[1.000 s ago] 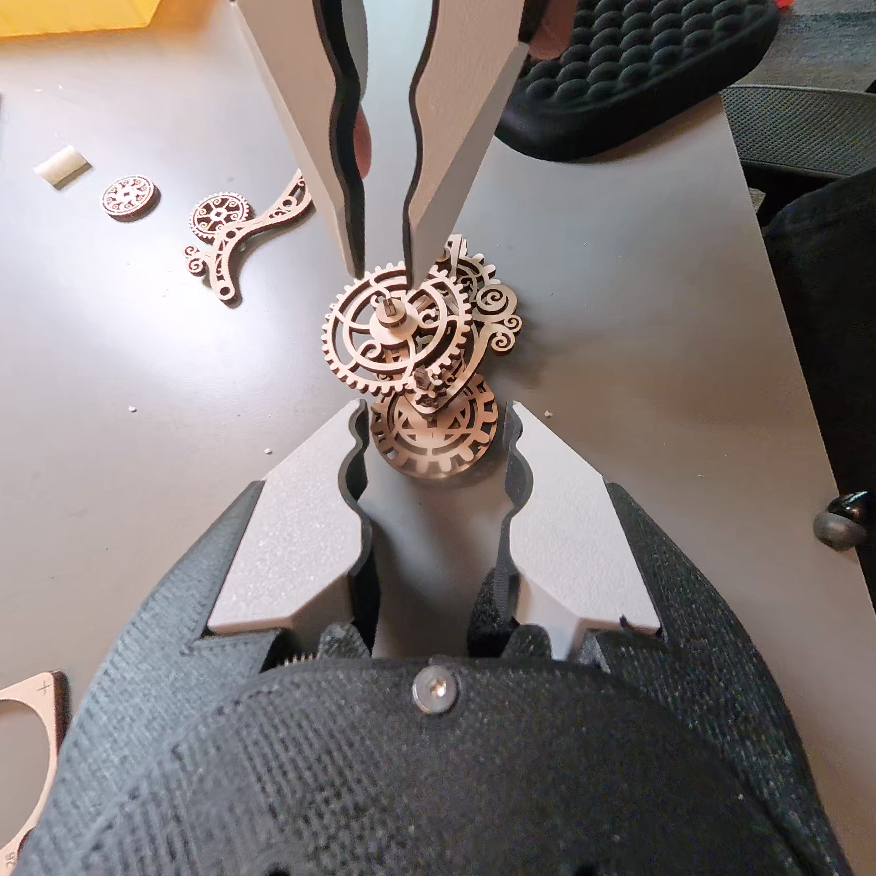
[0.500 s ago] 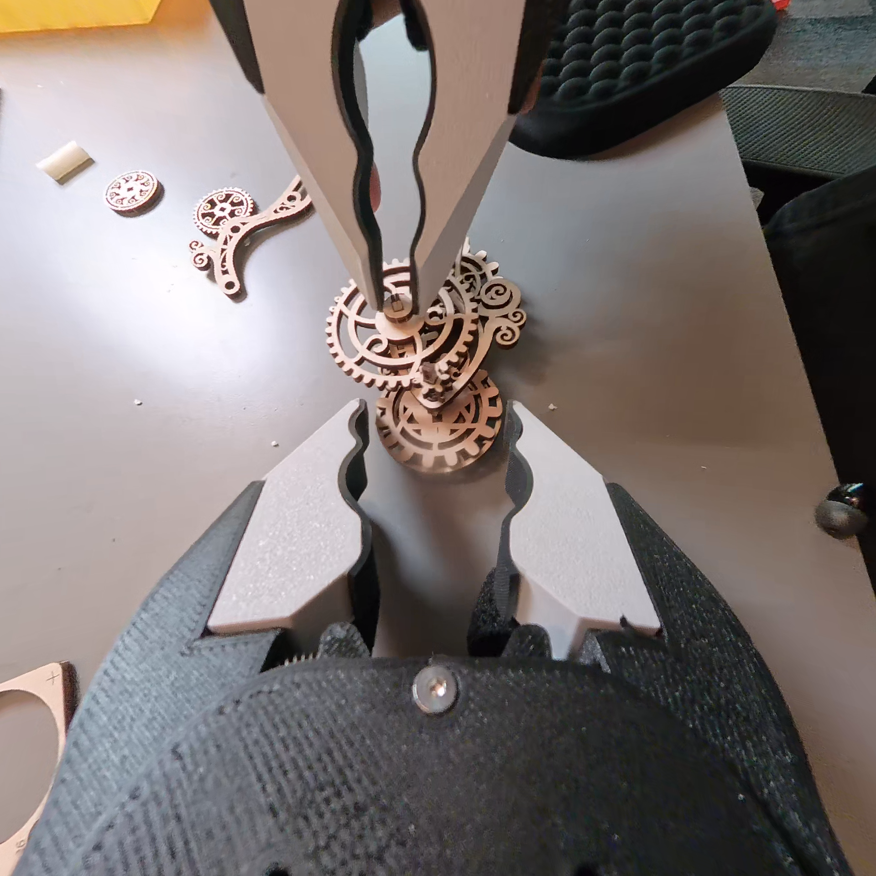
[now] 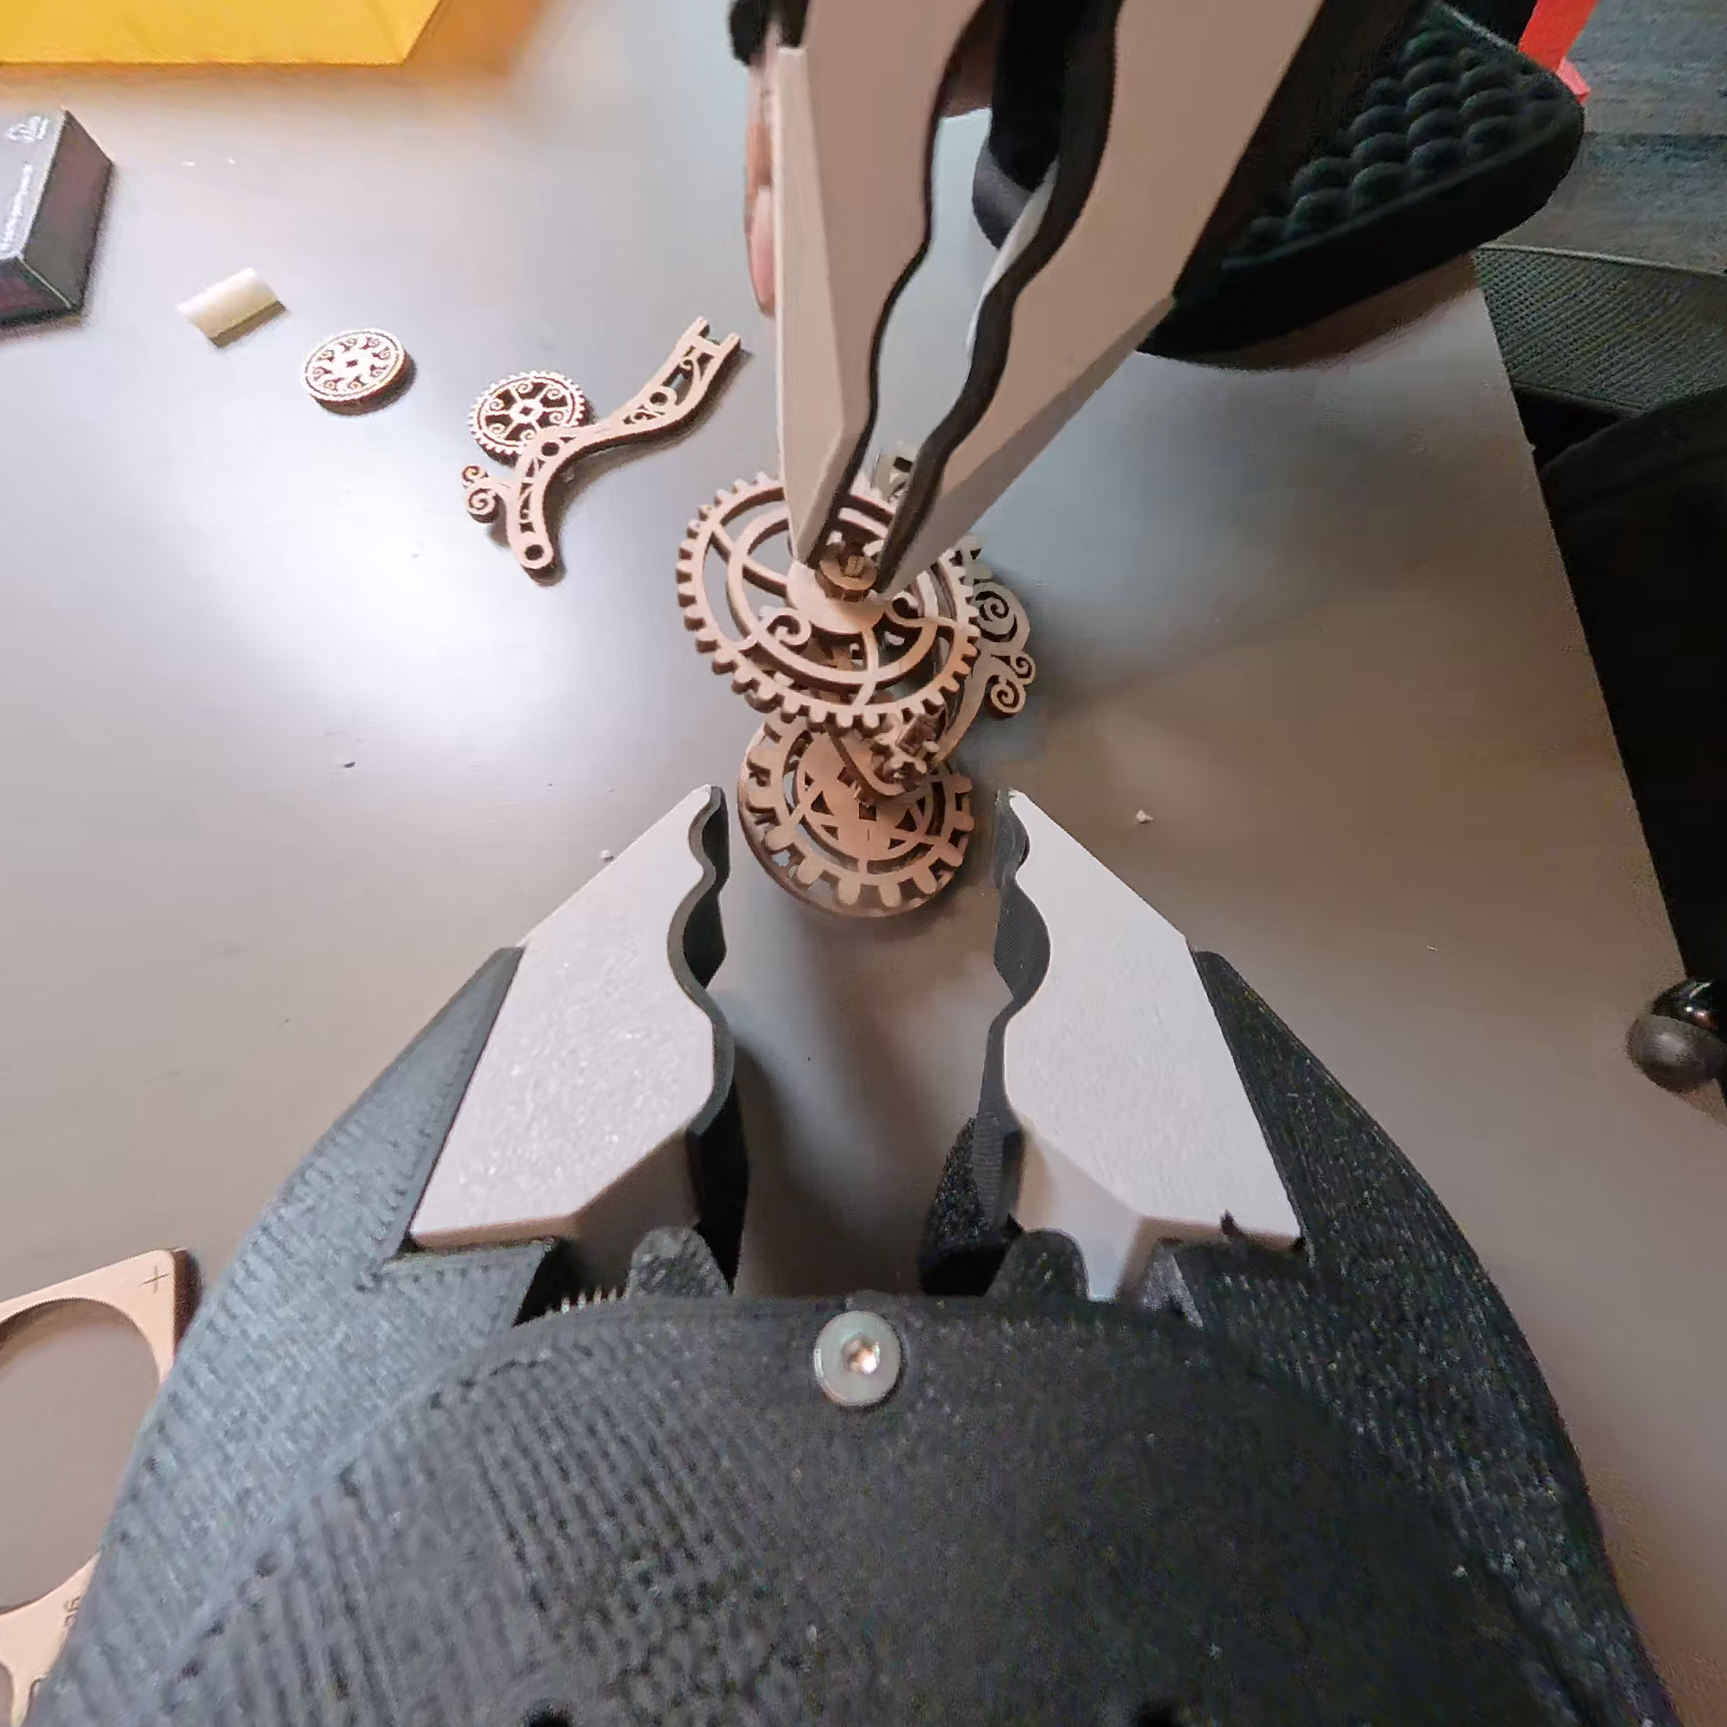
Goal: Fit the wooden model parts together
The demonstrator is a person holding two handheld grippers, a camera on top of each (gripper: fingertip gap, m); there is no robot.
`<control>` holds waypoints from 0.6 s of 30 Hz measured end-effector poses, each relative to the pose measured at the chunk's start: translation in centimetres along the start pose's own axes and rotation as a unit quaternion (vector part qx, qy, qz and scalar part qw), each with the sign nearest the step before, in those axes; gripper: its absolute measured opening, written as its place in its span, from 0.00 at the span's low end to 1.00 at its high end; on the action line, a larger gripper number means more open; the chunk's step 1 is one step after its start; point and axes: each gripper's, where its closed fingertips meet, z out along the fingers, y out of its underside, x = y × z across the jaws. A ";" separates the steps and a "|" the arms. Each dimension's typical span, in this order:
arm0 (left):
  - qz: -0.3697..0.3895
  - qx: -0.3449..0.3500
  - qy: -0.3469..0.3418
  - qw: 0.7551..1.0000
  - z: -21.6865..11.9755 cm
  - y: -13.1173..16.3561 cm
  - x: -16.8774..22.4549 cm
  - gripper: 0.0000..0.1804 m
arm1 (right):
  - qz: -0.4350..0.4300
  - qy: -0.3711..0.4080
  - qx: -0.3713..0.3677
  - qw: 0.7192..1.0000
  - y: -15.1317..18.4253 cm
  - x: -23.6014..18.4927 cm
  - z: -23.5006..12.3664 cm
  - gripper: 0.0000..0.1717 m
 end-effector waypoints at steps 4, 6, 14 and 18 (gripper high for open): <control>-0.013 0.010 0.001 1.000 -0.2 -0.2 -0.3 0.30 | -0.053 0.058 0.041 0.996 -0.5 0.1 -0.3 0.05; -0.020 0.016 0.005 1.000 -0.2 -0.4 -0.4 0.30 | -0.070 0.083 0.057 0.992 -0.5 0.2 -0.4 0.05; -0.024 0.045 0.008 0.999 -0.6 -1.2 -0.5 0.28 | -0.073 0.129 0.108 0.983 -0.8 0.6 -0.8 0.05; -0.033 0.083 0.013 0.996 -1.3 -2.4 -0.5 0.29 | 0.028 0.112 0.152 0.982 -1.1 1.4 -1.3 0.05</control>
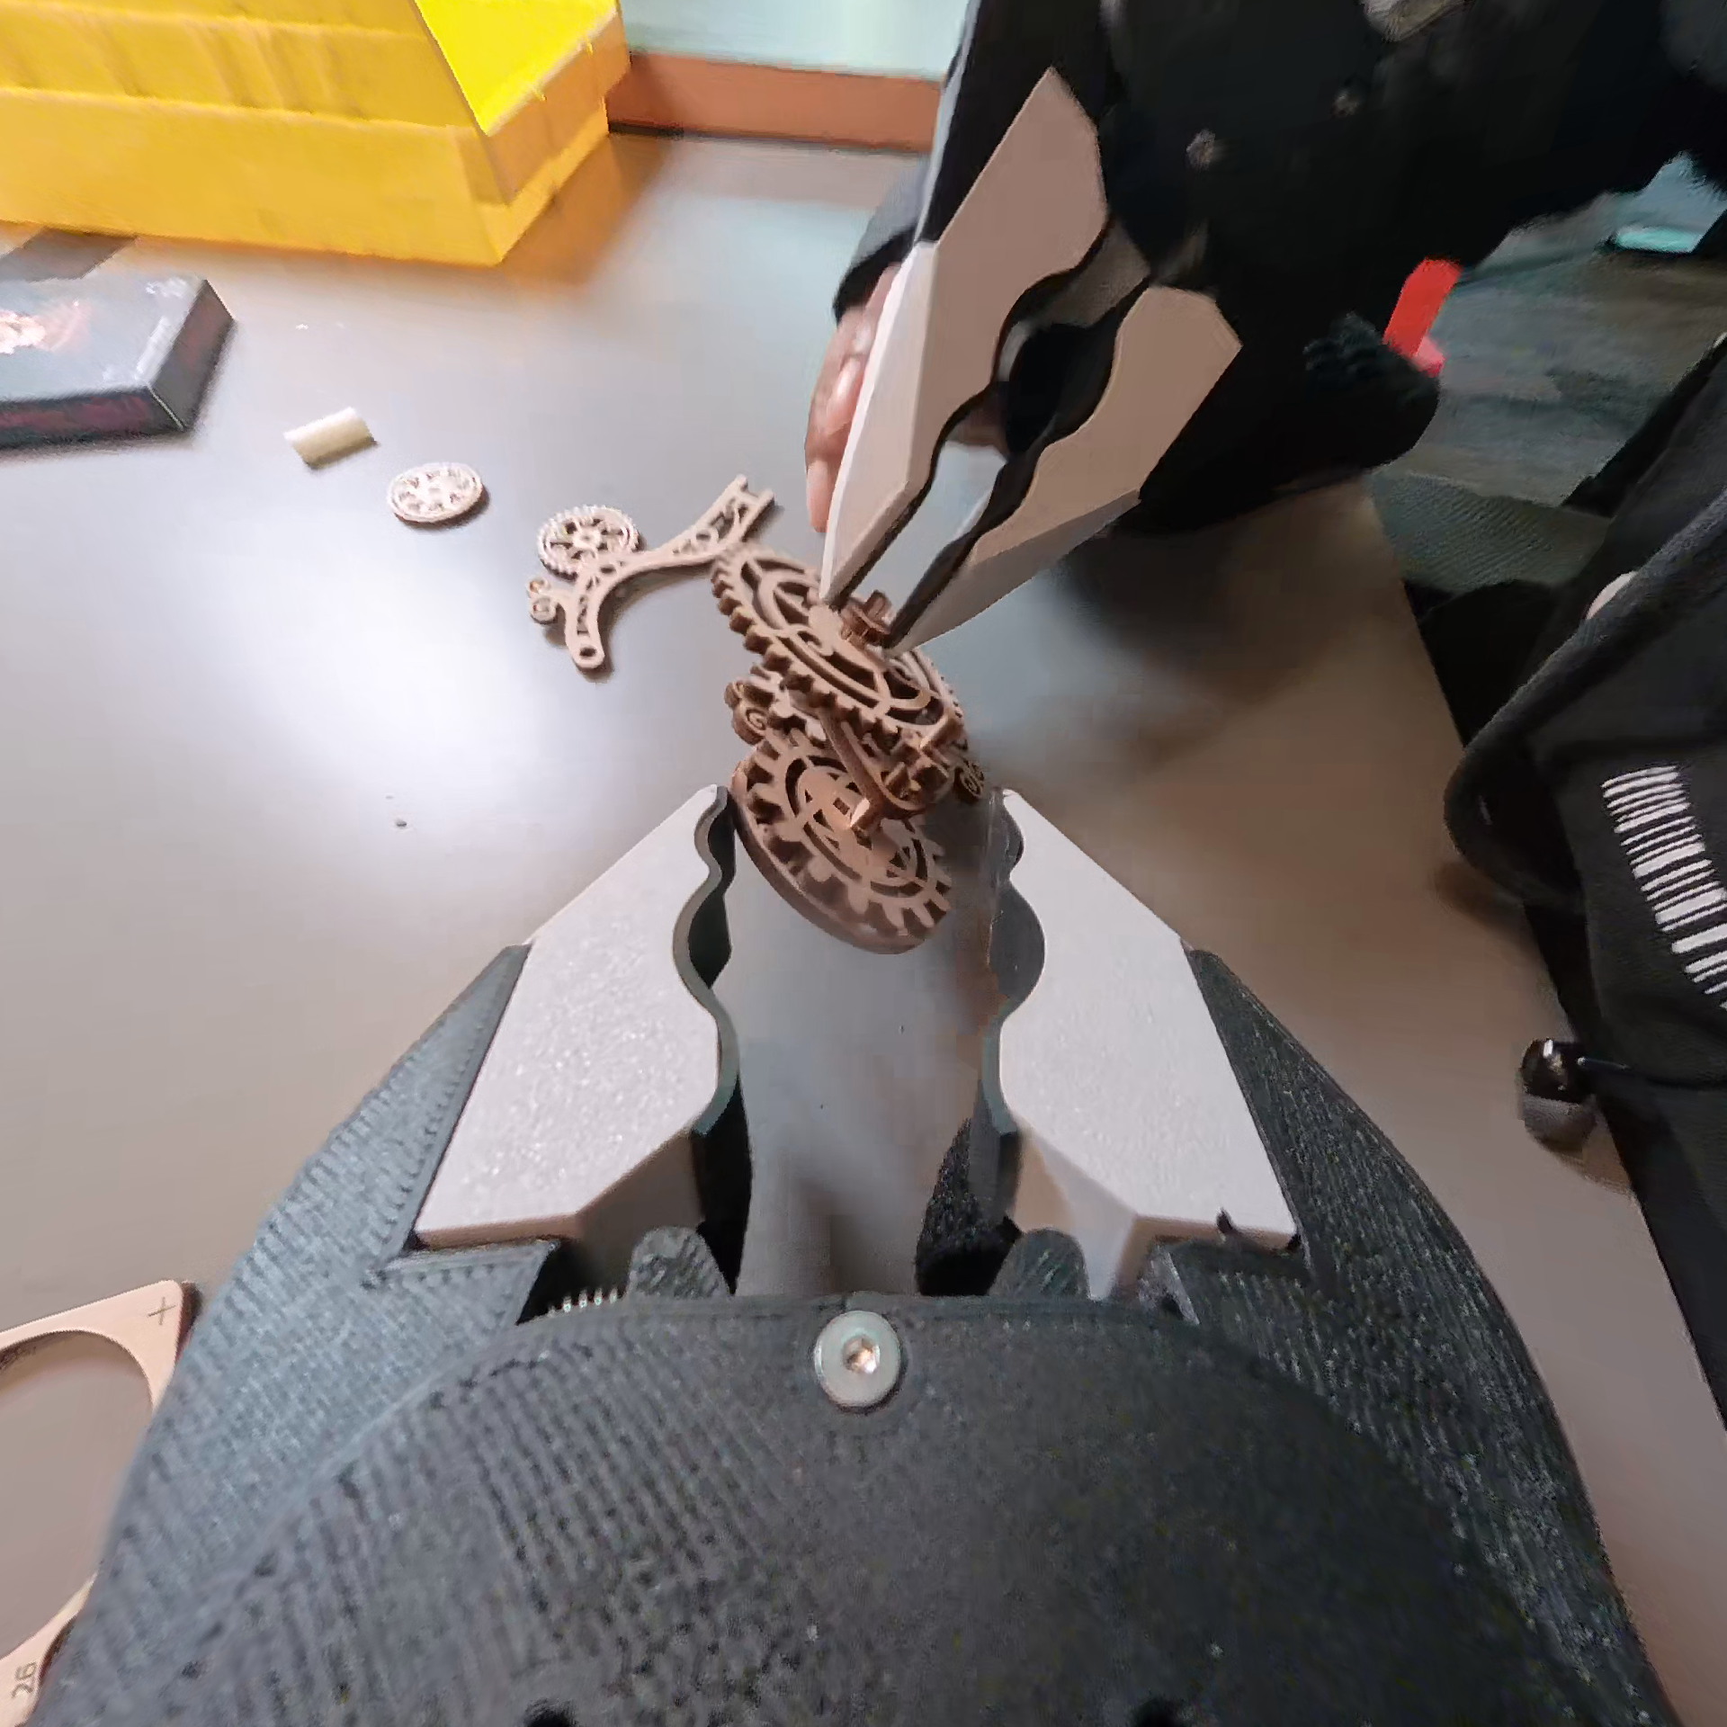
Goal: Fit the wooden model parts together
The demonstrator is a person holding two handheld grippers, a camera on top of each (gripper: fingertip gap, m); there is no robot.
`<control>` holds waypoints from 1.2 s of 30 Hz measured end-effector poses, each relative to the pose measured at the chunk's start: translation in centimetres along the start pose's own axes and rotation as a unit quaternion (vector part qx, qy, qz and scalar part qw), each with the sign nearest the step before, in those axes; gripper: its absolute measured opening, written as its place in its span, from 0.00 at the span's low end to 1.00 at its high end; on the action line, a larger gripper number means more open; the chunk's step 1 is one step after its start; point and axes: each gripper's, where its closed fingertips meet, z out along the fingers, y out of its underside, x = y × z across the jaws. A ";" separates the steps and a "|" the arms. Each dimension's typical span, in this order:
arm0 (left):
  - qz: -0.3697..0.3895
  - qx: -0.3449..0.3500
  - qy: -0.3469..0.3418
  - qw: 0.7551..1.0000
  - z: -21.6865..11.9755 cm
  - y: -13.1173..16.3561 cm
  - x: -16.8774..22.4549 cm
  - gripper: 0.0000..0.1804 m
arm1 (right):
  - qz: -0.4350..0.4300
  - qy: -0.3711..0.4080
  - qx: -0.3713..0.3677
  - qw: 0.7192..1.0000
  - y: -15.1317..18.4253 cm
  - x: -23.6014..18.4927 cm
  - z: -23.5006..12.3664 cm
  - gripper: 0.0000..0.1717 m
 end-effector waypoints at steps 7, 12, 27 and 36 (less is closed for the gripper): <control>-0.049 0.135 0.014 0.990 -2.5 -4.6 -0.4 0.32 | 0.377 -0.097 0.143 0.910 -2.4 3.1 -1.6 0.06; -0.062 0.145 0.030 0.987 -2.7 -5.0 0.0 0.32 | 0.488 -0.137 0.202 0.838 -3.3 3.8 -2.2 0.05; -0.130 0.162 0.082 0.975 -1.6 -6.1 2.3 0.17 | 0.631 -0.201 0.266 0.700 -5.2 4.3 -1.6 0.05; -0.130 0.186 0.081 0.971 -2.4 -6.9 2.4 0.13 | 0.633 -0.217 0.293 0.683 -6.1 4.2 -1.8 0.05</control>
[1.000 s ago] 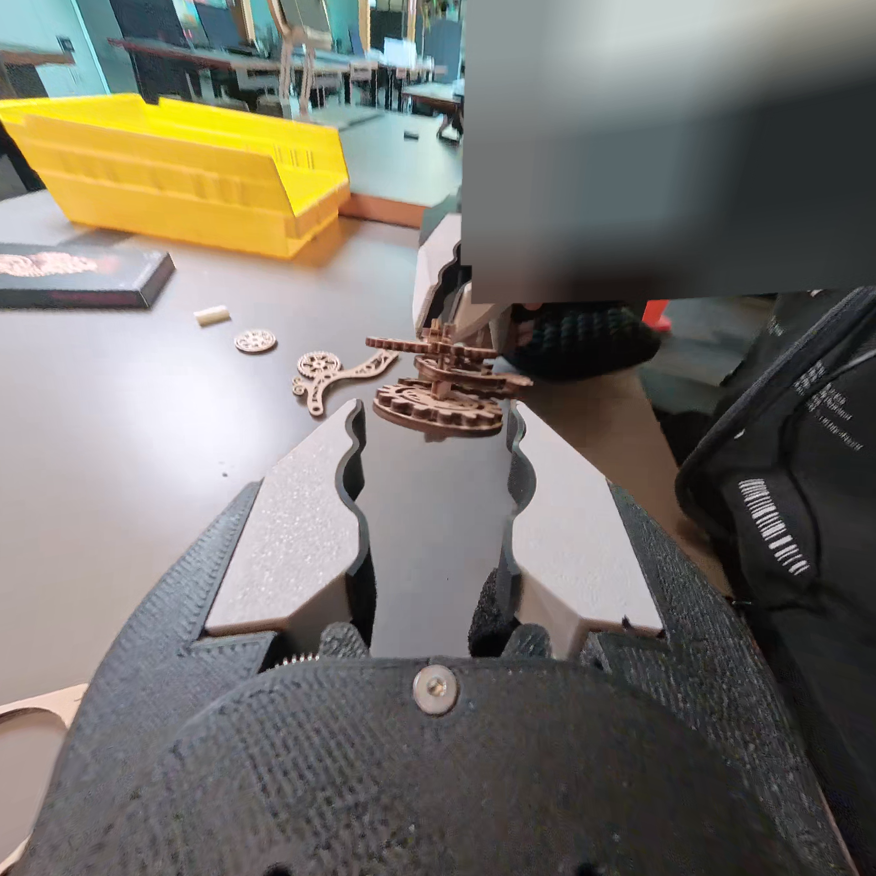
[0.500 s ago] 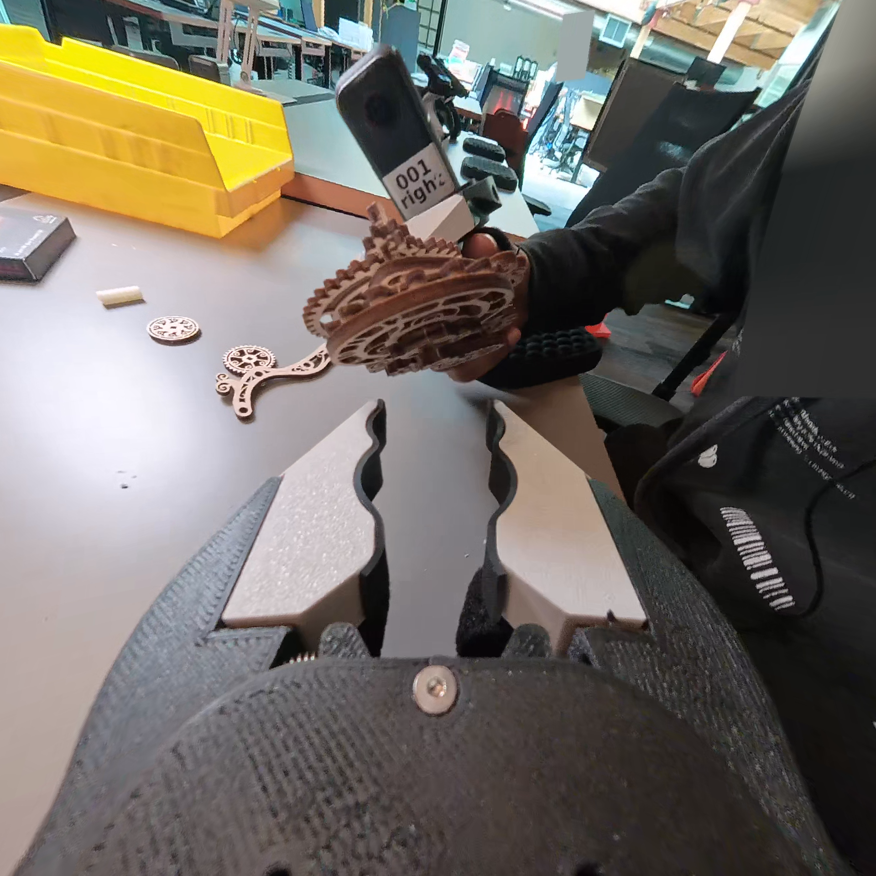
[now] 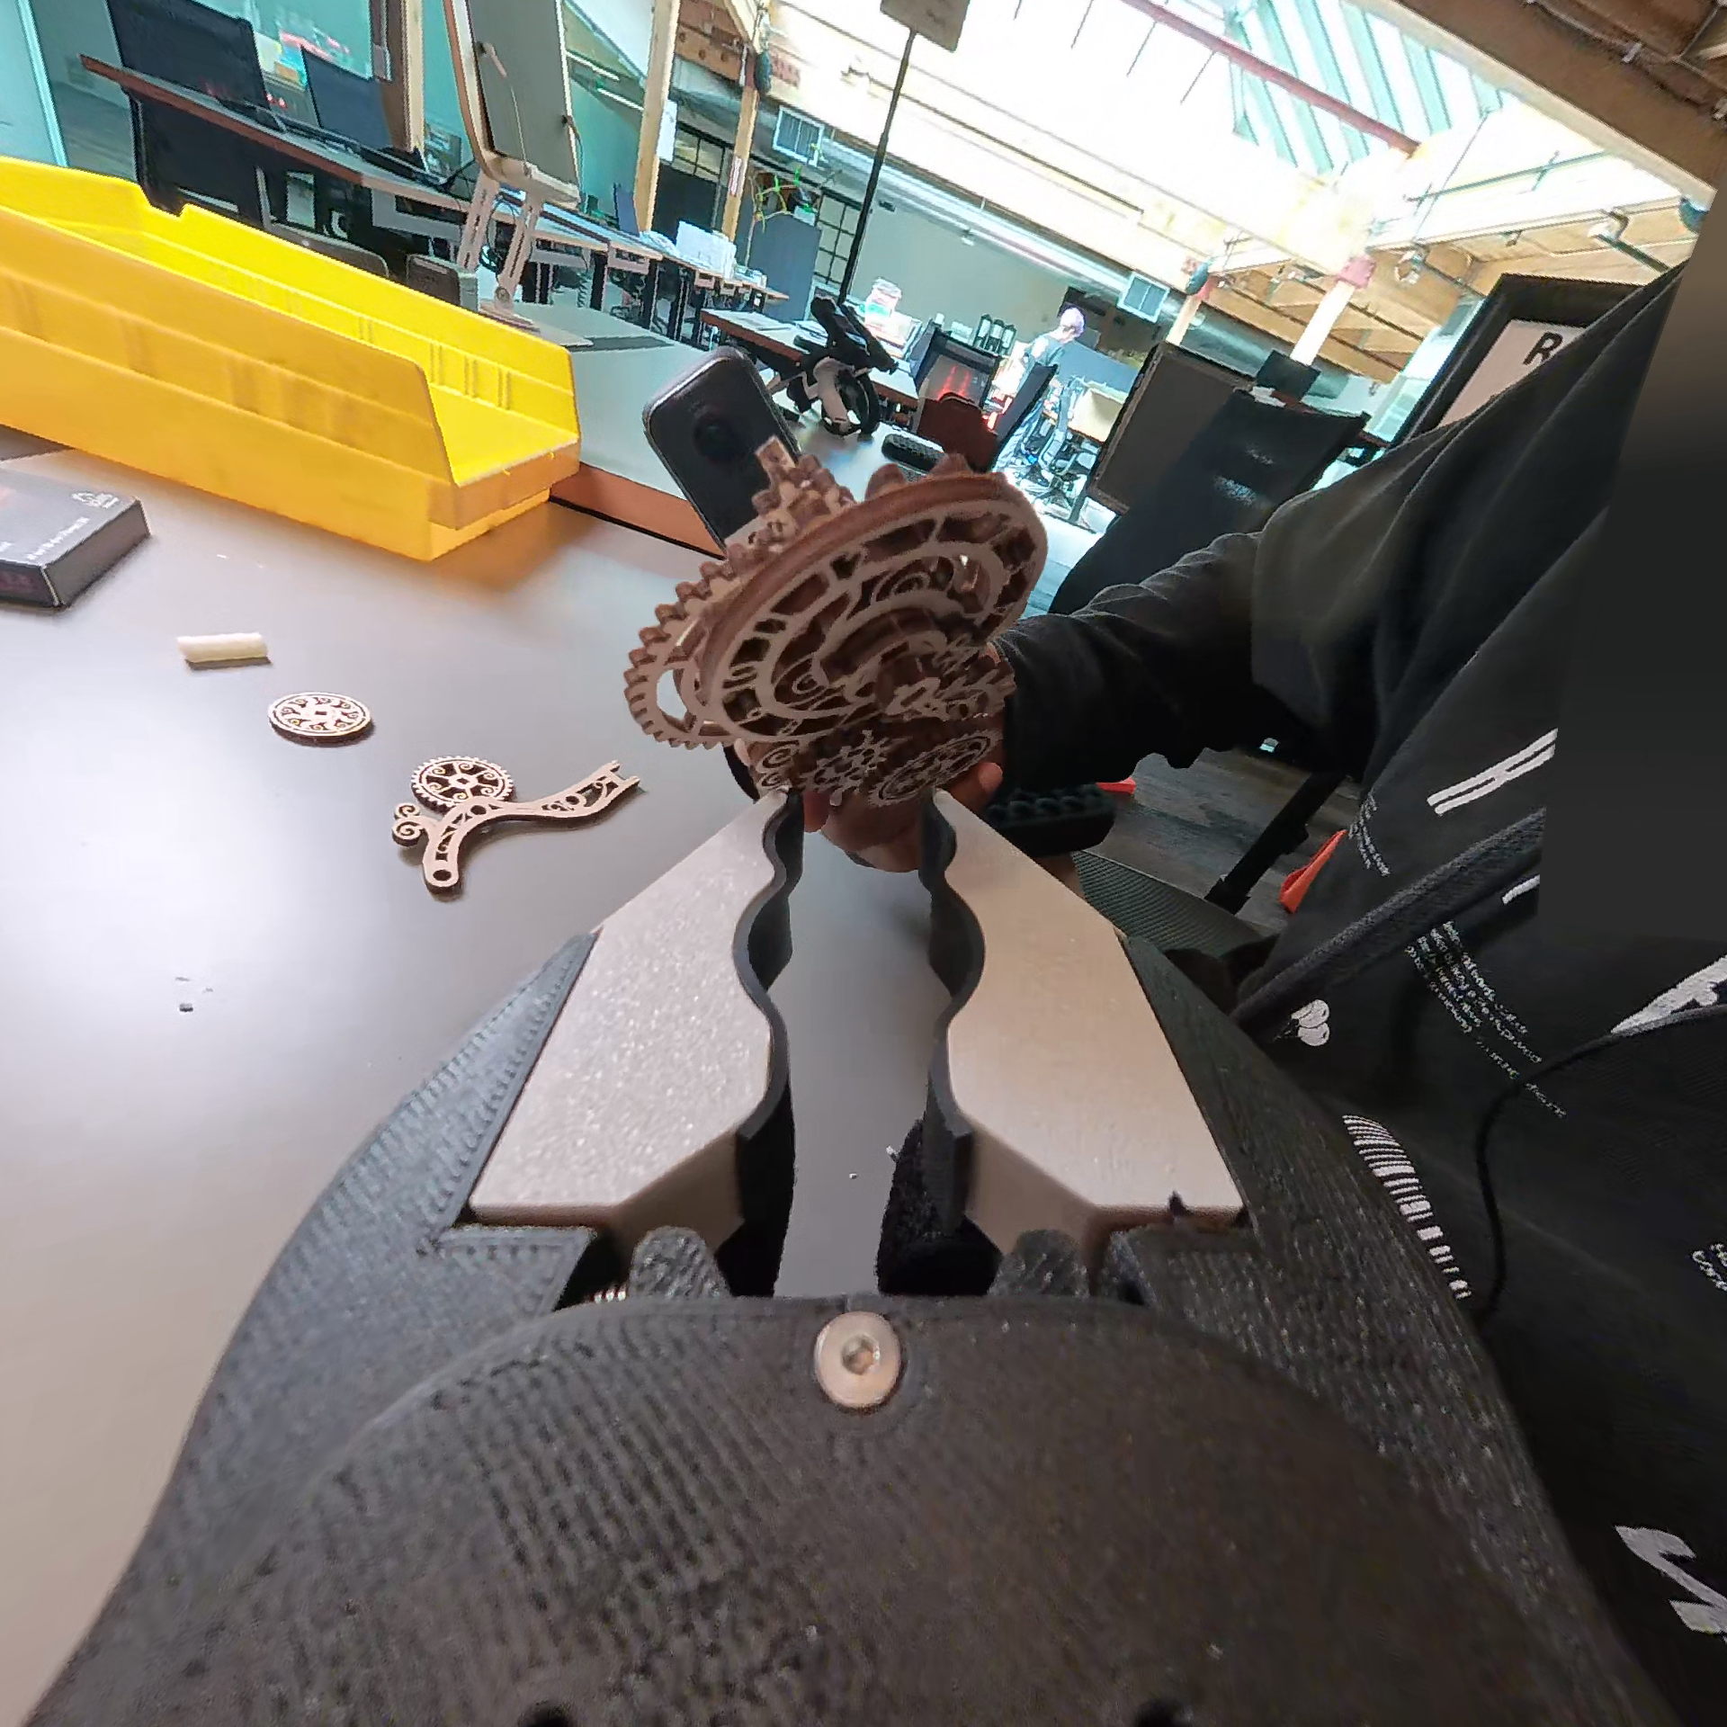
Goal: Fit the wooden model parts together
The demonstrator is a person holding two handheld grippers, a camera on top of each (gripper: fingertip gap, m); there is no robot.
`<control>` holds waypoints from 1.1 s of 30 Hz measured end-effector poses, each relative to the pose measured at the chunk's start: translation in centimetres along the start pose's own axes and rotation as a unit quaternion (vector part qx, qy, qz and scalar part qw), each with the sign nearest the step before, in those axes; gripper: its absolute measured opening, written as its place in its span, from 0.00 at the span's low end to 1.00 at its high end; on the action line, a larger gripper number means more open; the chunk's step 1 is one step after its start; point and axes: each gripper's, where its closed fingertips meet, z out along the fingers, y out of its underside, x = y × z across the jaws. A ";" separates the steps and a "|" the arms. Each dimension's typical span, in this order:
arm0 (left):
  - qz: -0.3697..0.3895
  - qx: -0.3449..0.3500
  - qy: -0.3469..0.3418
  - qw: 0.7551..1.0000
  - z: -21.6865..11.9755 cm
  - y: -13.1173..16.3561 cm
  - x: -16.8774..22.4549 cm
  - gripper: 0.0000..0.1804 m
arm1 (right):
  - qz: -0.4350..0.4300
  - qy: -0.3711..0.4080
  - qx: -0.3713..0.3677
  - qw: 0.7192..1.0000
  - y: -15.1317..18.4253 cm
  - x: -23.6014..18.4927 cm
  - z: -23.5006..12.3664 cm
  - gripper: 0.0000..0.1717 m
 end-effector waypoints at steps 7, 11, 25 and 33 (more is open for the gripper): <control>0.003 0.000 -0.001 1.000 -0.2 0.1 -0.2 0.14 | -0.031 0.002 -0.005 0.999 0.3 0.0 -0.2 0.05; 0.003 0.002 -0.002 1.000 -0.3 0.0 -0.4 0.17 | -0.049 0.008 -0.005 0.999 0.4 0.1 -0.5 0.05; -0.022 0.003 -0.025 0.999 -0.6 0.3 -1.8 0.15 | -0.099 0.046 0.000 0.994 0.6 1.4 -1.0 0.05; -0.022 0.007 -0.030 0.999 -0.7 0.2 -2.1 0.14 | -0.109 0.056 0.010 0.992 0.5 1.6 -1.0 0.05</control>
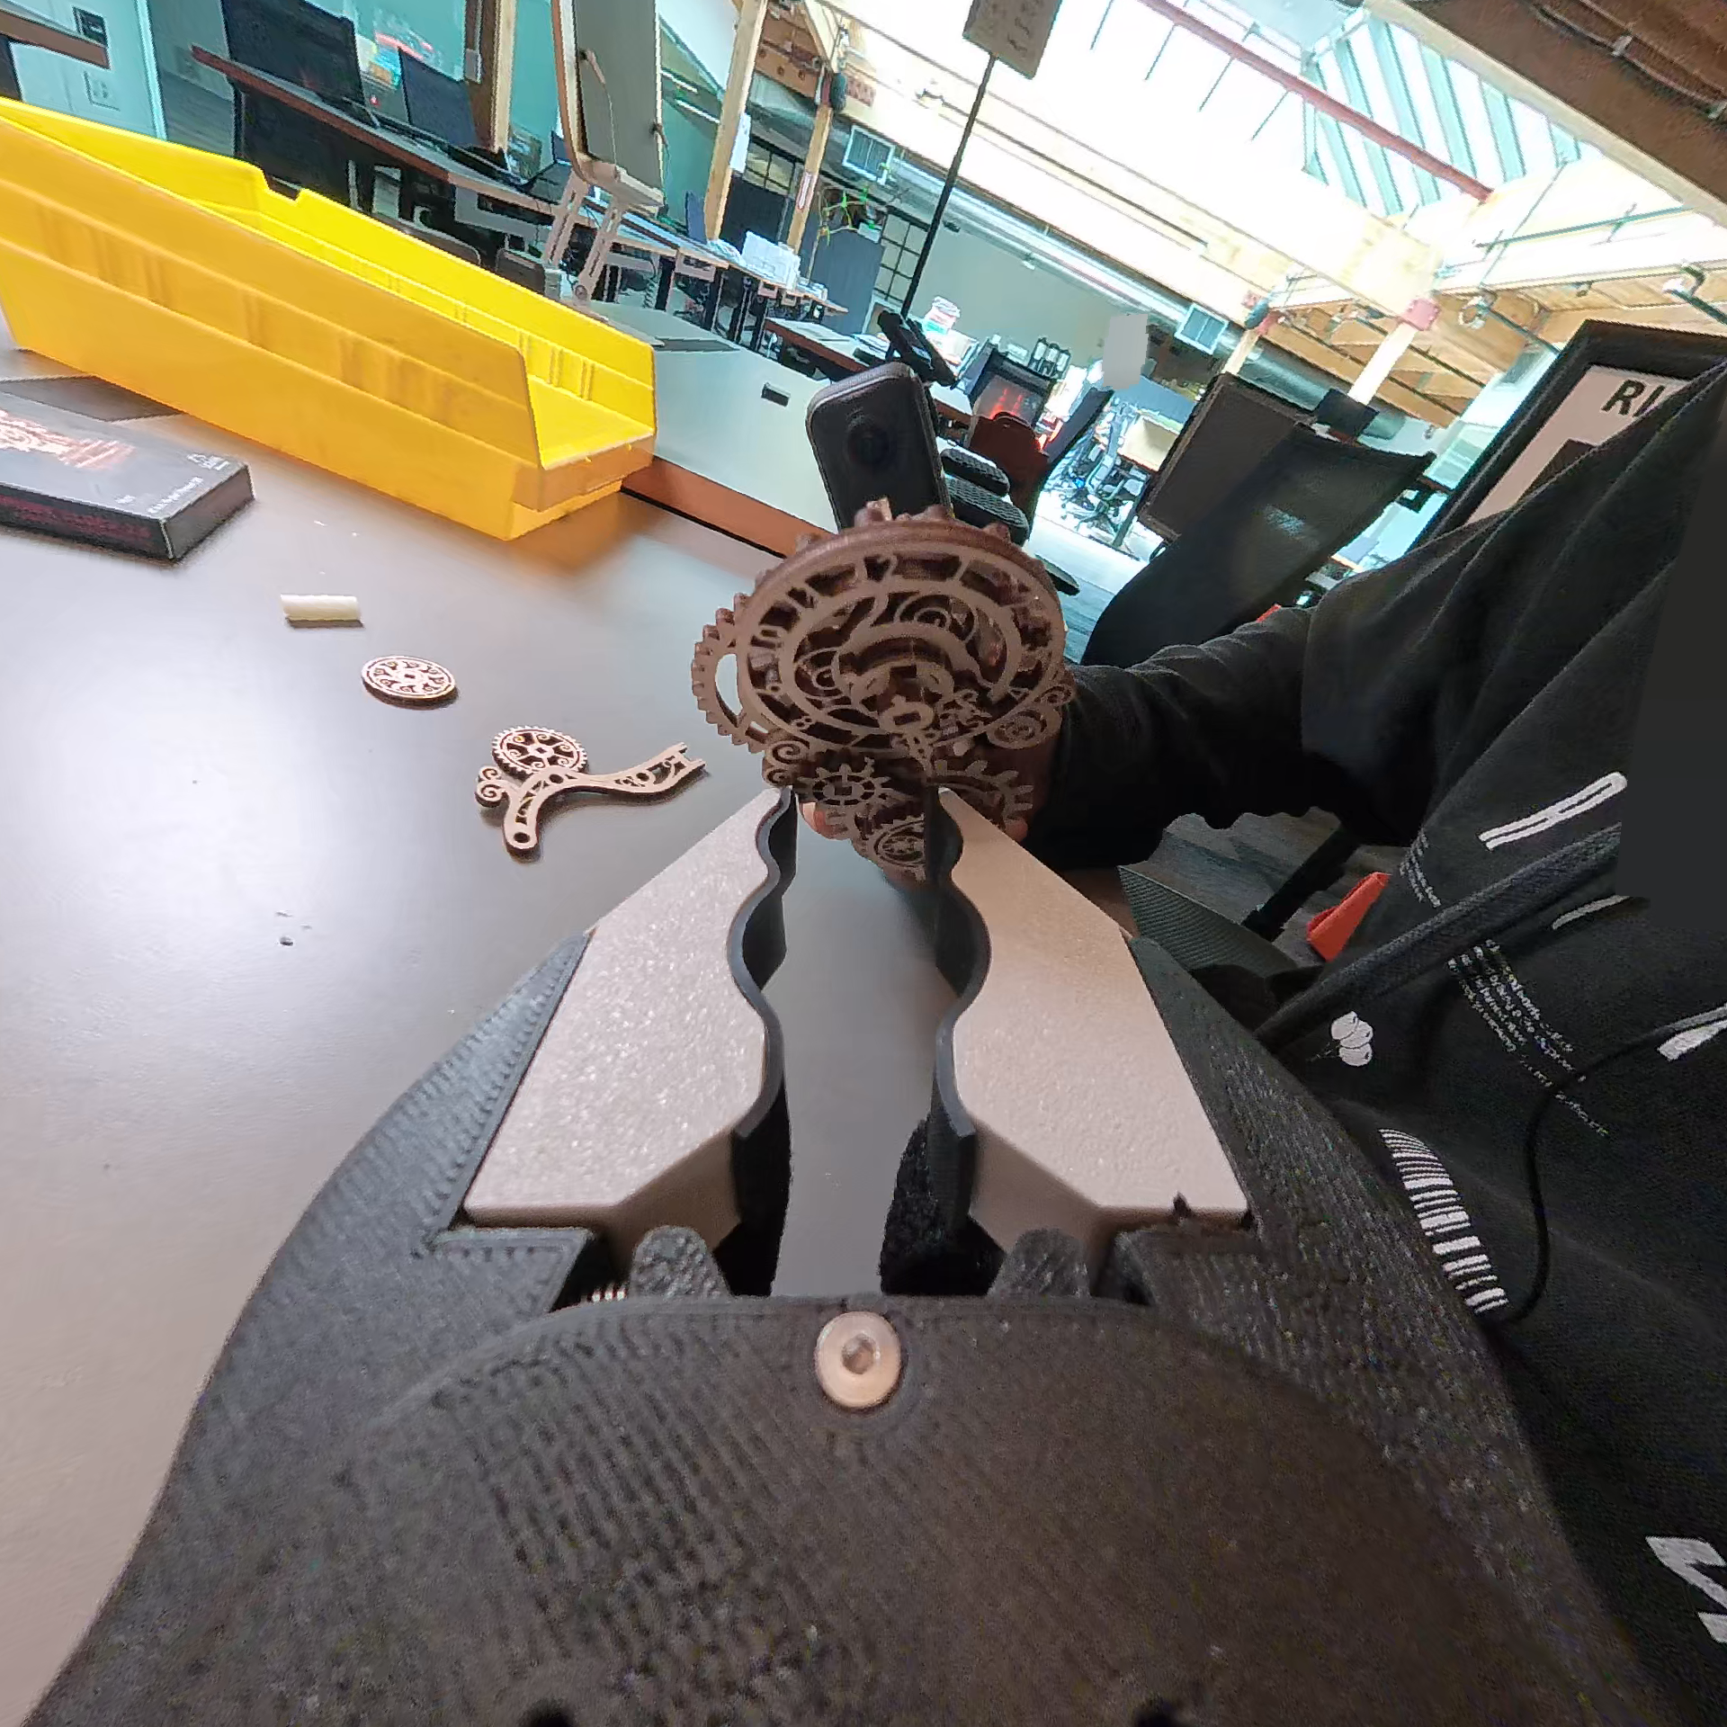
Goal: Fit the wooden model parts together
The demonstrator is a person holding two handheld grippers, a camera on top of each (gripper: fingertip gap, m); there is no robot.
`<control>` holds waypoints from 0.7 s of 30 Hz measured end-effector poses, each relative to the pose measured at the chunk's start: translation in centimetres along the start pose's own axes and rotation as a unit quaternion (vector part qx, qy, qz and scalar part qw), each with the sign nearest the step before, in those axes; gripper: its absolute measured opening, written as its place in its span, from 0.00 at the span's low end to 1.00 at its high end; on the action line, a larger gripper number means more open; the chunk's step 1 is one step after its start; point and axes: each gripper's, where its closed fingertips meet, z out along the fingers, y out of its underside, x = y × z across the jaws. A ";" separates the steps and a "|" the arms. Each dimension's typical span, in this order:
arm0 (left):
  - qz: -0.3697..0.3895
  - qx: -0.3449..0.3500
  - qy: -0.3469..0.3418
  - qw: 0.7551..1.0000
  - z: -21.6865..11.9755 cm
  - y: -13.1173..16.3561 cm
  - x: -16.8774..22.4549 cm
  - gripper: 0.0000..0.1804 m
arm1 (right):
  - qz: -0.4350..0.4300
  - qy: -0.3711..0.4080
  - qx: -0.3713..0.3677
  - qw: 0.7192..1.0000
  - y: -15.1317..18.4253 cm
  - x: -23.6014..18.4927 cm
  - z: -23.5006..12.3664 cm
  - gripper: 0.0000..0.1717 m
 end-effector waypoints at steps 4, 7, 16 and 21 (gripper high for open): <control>0.016 0.003 -0.006 1.000 -0.1 -0.1 0.0 0.15 | -0.001 -0.001 0.004 1.000 0.0 0.0 -0.1 0.05; 0.034 0.006 -0.010 0.999 -0.1 -0.3 0.1 0.15 | -0.003 -0.008 0.006 1.000 -0.1 -0.1 -0.1 0.05; 0.043 0.019 -0.028 0.998 -0.5 -0.7 -0.7 0.17 | -0.036 0.005 0.011 0.999 -0.3 0.1 -0.3 0.05; 0.038 0.006 -0.025 0.999 -0.5 0.0 -1.3 0.12 | -0.135 0.043 -0.005 0.990 -0.1 0.1 -0.3 0.05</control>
